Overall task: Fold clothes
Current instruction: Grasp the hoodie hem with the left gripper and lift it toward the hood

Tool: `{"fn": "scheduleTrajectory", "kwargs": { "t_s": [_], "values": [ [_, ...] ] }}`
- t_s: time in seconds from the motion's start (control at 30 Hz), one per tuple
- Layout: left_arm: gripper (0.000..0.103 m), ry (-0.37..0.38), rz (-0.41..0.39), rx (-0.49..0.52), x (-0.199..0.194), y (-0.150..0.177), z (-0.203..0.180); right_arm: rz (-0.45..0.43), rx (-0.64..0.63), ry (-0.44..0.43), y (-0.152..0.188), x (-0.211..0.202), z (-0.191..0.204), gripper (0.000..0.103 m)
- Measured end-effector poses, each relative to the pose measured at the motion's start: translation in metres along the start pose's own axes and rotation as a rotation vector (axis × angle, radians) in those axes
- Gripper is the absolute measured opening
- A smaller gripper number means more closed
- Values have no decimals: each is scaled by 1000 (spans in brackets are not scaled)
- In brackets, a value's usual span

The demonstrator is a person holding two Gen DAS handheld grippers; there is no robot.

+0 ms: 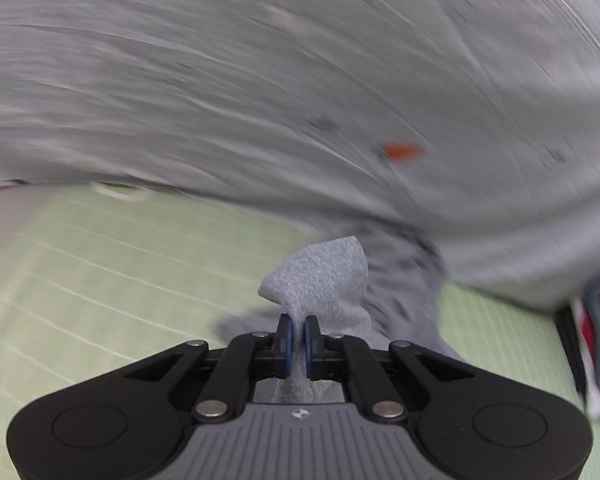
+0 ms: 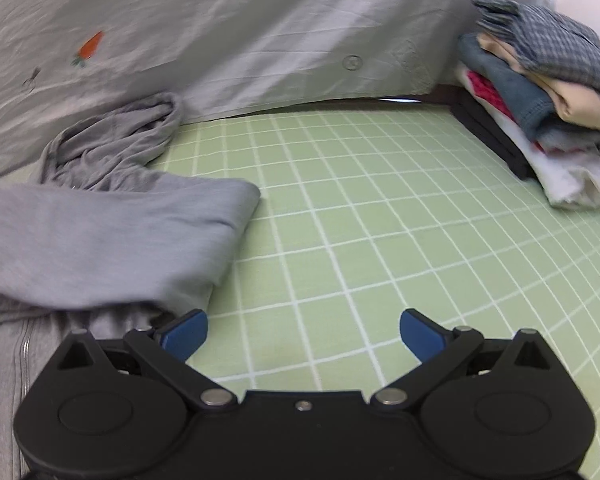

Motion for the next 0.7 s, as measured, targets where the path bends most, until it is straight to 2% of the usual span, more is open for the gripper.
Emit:
{"fn": "scheduleTrajectory", "kwargs": {
  "t_s": [0.1, 0.2, 0.43, 0.53, 0.7],
  "values": [
    [6, -80, -62, -61, -20, -7, 38, -1, -33, -12, 0, -1, 9, 103],
    [6, -176, -86, -111, -31, -2, 78, 1, -58, -20, -1, -2, 15, 103],
    [13, -365, -5, -220, -28, 42, 135, 2, -100, -53, -9, -1, 32, 103],
    [19, -339, 3, -218, -27, 54, 131, -3, -79, -79, -22, -1, 38, 103],
    [26, -277, 60, -112, -10, 65, 109, -33, -92, -134, -47, 3, 63, 103]
  ]
}}
Point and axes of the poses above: each gripper's, at about its wrist camera, not at the fingertips, and x roughly the way its jaws point, z to its left, y to its underside, the point moved 8 cm from there along x, roughly the way its jaws point, and after that the axes turned 15 degrees about y, right-handed, at the moved point
